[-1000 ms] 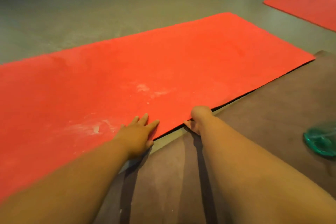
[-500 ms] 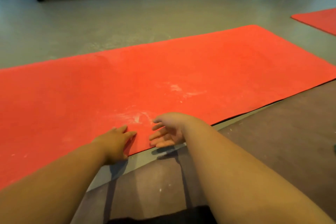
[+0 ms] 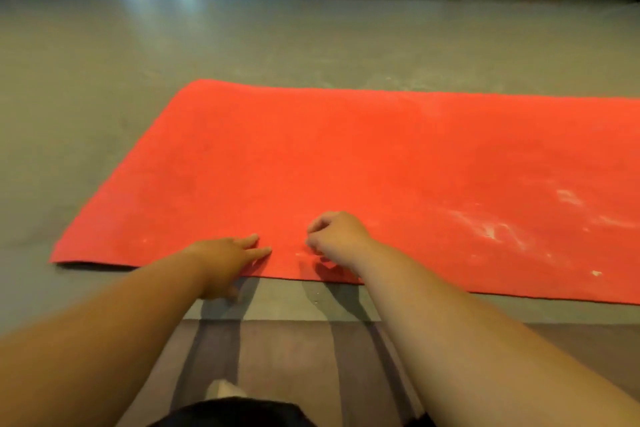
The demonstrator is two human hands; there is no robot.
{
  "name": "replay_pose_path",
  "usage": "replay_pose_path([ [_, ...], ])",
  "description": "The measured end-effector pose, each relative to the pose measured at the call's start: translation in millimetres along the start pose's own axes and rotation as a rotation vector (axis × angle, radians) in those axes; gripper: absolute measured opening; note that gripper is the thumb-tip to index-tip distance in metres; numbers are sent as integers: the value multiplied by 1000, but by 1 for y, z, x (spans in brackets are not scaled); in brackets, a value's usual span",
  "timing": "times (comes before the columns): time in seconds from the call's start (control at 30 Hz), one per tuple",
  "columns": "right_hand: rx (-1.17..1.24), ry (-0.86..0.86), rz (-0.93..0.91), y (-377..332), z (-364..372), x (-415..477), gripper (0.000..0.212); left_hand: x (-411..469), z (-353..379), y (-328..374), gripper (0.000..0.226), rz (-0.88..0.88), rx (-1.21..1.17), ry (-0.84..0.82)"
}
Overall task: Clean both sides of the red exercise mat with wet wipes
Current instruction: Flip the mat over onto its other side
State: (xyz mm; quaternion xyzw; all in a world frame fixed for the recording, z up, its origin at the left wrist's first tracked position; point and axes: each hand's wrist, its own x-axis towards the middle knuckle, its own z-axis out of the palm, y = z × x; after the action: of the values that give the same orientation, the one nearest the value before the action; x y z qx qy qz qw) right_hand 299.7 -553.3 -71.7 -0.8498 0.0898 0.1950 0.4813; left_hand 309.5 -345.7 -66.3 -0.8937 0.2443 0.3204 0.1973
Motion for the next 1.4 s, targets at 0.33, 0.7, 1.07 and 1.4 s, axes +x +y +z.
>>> replay_pose_path([
  [0.33, -1008, -75, -475, -10, 79, 7, 63, 2, 60, -39, 74, -58, -164, 279],
  [0.7, -1225, -43, -580, -25, 91, 7, 36, 4, 49, -22, 56, -77, 103, 266],
  [1.07, -1292, -215, -525, -28, 82, -61, 28, -54, 72, 24, 53, -33, 11, 221],
  [1.4, -1300, -284, -481, -16, 76, -79, 28, -73, 86, 29, 52, 78, -128, 289],
])
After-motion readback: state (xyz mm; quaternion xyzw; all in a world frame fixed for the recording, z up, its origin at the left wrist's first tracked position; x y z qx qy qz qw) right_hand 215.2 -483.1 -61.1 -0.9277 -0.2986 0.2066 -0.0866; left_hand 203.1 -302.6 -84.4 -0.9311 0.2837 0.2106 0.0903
